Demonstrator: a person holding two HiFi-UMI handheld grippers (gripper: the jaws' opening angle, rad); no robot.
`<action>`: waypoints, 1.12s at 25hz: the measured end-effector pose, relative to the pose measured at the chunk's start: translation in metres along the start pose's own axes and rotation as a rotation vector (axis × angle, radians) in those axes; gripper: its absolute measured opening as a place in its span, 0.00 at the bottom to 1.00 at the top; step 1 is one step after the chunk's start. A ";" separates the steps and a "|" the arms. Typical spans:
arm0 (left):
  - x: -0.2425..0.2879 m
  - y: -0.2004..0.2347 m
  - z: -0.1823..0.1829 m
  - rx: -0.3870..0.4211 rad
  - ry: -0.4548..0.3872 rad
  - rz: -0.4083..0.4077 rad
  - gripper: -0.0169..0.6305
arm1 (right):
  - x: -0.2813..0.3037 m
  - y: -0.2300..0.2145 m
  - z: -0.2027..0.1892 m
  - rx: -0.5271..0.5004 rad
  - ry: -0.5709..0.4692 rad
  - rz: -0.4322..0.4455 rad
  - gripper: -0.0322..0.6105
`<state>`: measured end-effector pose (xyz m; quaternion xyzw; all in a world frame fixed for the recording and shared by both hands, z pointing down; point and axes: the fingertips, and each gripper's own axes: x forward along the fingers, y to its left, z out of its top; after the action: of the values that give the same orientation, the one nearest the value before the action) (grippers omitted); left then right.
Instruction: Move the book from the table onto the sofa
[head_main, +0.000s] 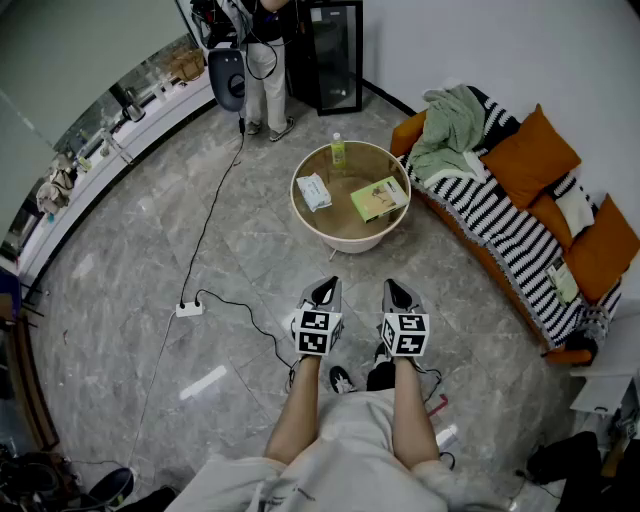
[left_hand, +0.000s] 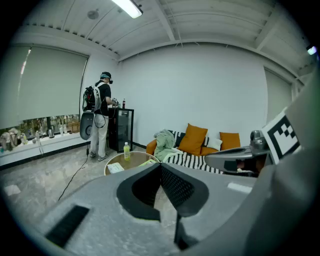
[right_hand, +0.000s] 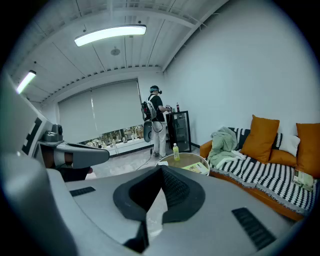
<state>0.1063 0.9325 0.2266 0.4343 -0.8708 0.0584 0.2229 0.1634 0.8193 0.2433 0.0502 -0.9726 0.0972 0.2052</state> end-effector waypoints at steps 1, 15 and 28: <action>0.004 -0.002 0.000 -0.004 0.004 -0.001 0.04 | -0.001 -0.009 0.002 0.003 0.000 -0.003 0.06; 0.069 -0.025 0.047 0.019 0.004 0.046 0.04 | 0.027 -0.107 0.036 0.142 -0.083 0.087 0.06; 0.119 -0.049 0.059 -0.102 -0.014 0.091 0.04 | 0.011 -0.226 0.031 0.267 -0.115 -0.038 0.06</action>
<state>0.0622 0.7981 0.2216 0.3828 -0.8930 0.0210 0.2360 0.1721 0.5916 0.2577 0.1012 -0.9600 0.2188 0.1423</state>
